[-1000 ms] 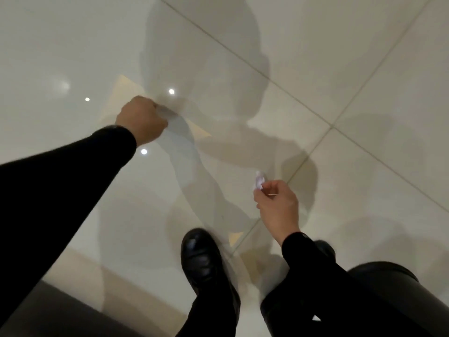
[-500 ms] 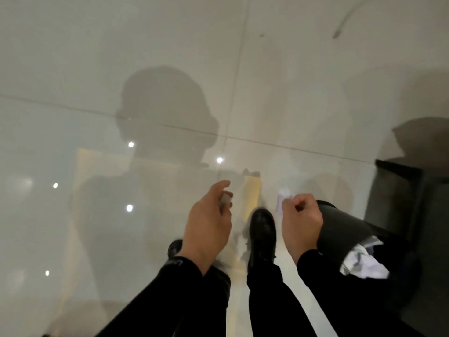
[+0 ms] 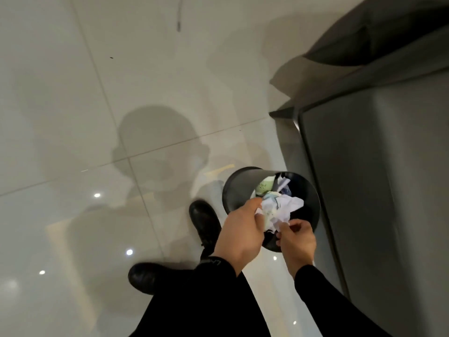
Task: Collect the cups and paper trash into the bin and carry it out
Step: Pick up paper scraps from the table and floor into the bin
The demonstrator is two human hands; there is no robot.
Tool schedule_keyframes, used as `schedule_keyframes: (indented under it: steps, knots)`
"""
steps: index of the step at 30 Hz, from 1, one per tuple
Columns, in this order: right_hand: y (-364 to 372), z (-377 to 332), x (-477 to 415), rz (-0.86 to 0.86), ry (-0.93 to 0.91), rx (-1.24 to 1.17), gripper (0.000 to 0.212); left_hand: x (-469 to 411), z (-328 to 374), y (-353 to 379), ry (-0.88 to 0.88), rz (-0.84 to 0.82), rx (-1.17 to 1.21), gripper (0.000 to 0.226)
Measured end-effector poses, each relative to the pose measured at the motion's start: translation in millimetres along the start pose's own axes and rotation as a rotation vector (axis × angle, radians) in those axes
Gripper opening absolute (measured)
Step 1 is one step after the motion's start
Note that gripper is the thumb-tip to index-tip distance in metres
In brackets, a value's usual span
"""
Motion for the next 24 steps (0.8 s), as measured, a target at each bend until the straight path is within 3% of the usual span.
schedule_keyframes:
  steps: [2, 4, 7, 9, 14, 20, 24]
  knots:
    - [-0.4, 6.8, -10.3, -0.073, 0.048, -0.009, 0.016, -10.3, 1.3, 27.8, -0.06, -0.164, -0.108, 0.054]
    - [-1.0, 20.0, -17.2, -0.116, 0.134, -0.006, 0.029, -18.1, -2.9, 35.5, -0.098, -0.227, -0.183, 0.058]
    - [-9.2, 44.2, -17.2, -0.055, 0.334, 0.016, 0.019, -26.2, -13.5, 18.6, -0.137, -0.158, -0.241, 0.042]
    - [-8.9, 65.1, -5.2, -0.039, 0.562, -0.104, 0.006, -27.0, -23.2, 6.4, -0.203, -0.14, -0.28, 0.037]
    - [17.7, 90.6, 14.8, -0.079, 0.987, -0.482, 0.026, -25.9, -33.6, -7.8, -0.265, -0.171, -0.327, 0.02]
    - [42.4, 120.4, 4.1, -0.041, 0.995, -0.704, 0.014, -28.2, -43.6, -23.1, -0.28, -0.091, -0.368, 0.028]
    - [40.1, 122.7, -2.4, -0.117, 0.859, -0.595, 0.016, -26.3, -61.9, -35.8, -0.368, -0.034, -0.376, 0.038]
Point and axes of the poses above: each hand's wrist, its own x-axis away from the middle knuckle, its own y-axis out of the palm, z = x × y, the point moved 7 cm from there along -x, towards the middle knuckle, and after that the axes turned 7 degrees about -y, right-handed, at the moved point
